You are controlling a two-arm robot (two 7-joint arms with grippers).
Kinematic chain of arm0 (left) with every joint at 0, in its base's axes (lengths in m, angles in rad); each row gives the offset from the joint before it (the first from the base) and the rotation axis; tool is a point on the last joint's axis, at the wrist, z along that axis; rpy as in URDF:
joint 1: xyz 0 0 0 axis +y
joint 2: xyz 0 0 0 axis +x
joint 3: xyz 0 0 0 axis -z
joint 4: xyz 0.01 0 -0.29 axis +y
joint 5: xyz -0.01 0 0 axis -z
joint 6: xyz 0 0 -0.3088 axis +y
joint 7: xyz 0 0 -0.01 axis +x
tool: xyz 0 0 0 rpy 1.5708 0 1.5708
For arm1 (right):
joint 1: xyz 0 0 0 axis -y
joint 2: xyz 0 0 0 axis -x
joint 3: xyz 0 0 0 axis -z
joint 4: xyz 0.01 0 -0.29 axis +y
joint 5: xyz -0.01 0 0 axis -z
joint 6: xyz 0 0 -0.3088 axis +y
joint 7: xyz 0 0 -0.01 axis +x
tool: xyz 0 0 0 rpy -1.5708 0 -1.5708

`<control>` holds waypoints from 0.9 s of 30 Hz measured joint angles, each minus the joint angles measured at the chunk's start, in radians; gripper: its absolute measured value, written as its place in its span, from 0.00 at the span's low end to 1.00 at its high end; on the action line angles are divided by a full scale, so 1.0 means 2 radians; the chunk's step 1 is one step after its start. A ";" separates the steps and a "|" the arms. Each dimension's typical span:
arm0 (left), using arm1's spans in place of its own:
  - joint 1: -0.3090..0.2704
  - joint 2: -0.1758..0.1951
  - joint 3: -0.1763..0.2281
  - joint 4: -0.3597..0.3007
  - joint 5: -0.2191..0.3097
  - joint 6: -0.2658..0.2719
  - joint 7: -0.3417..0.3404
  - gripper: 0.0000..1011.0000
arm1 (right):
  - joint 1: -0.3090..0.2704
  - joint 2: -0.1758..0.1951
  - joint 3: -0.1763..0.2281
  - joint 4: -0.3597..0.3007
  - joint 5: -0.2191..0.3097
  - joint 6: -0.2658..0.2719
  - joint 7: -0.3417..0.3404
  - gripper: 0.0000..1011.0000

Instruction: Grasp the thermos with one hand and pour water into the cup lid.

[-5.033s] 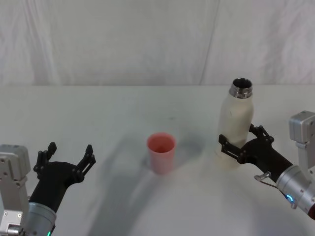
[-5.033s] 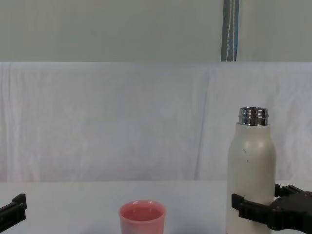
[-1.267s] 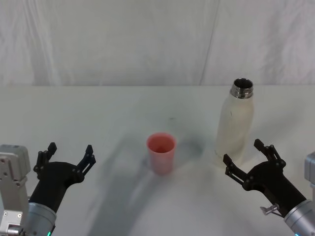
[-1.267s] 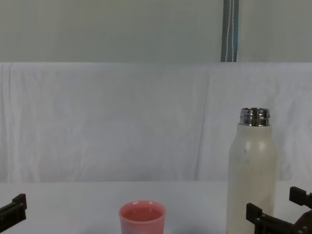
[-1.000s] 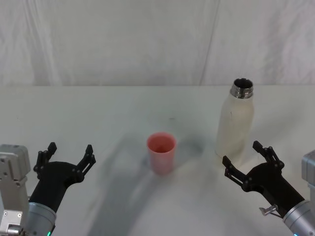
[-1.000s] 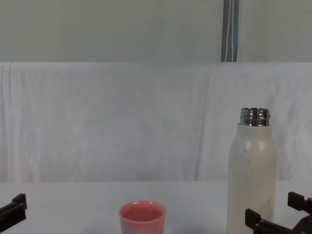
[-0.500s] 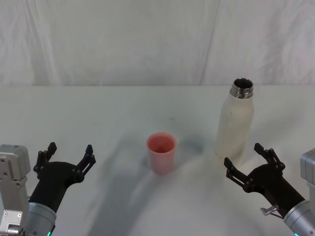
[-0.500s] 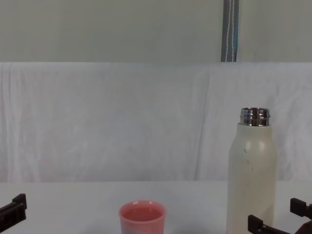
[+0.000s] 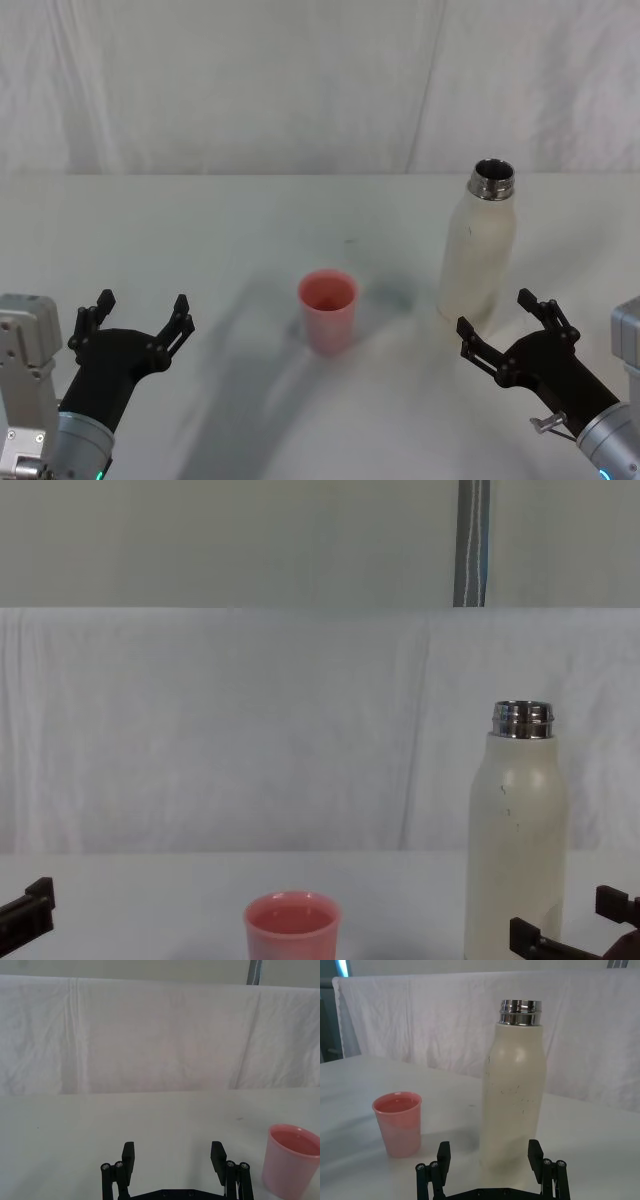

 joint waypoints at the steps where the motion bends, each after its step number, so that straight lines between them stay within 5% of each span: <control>1: 0.000 0.000 0.000 0.000 0.000 0.000 0.000 0.99 | 0.000 0.000 0.000 0.000 0.000 0.000 0.000 0.99; 27: 0.000 0.000 0.000 0.000 0.000 0.000 0.000 0.99 | 0.002 0.001 -0.002 0.000 -0.001 0.003 -0.001 0.99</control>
